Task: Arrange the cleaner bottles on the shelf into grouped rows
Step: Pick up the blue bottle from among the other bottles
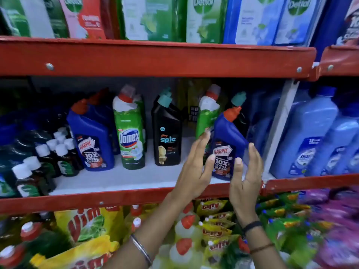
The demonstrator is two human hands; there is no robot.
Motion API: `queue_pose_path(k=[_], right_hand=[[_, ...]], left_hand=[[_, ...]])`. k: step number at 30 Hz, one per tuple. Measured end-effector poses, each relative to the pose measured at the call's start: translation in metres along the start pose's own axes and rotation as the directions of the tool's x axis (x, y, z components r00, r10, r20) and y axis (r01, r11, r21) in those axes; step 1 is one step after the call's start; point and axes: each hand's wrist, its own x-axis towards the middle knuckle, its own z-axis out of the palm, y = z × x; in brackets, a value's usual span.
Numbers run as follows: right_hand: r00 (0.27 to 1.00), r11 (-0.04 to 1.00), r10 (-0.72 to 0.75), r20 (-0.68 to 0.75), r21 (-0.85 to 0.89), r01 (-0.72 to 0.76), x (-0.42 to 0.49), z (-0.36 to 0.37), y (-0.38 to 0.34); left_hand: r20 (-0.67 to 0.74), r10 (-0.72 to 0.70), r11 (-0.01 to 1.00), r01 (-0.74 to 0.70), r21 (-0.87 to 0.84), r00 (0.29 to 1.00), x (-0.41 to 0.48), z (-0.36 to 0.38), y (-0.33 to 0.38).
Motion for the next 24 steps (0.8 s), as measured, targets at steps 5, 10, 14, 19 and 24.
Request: queue_pose_path(k=[5,10,14,19,24], right_hand=[[0.979,0.987,0.152,0.139,0.022,-0.156,0.007,0.003,0.019],[0.968,0.984,0.172,0.182,0.014,-0.178,0.015,0.001,0.031],[0.949,0.945,0.252,0.187,0.162,-0.283,0.019,-0.001,0.032],[0.933,0.919,0.260,0.248,0.234,-0.318,0.019,0.001,0.020],[0.932,0.896,0.246,0.265,0.304,-0.323,0.011,0.014,-0.011]], left_hand=[[0.050,-0.278,0.941,0.282,-0.186,0.959,0.008,0.025,-0.010],[0.086,-0.370,0.900,0.380,-0.214,0.925,0.017,0.032,-0.022],[-0.008,-0.396,0.891,0.382,-0.246,0.918,0.020,0.030,-0.024],[-0.089,-0.409,0.890,0.376,-0.257,0.908,0.014,0.017,-0.024],[-0.154,-0.388,0.892,0.328,-0.311,0.909,0.004,-0.018,-0.017]])
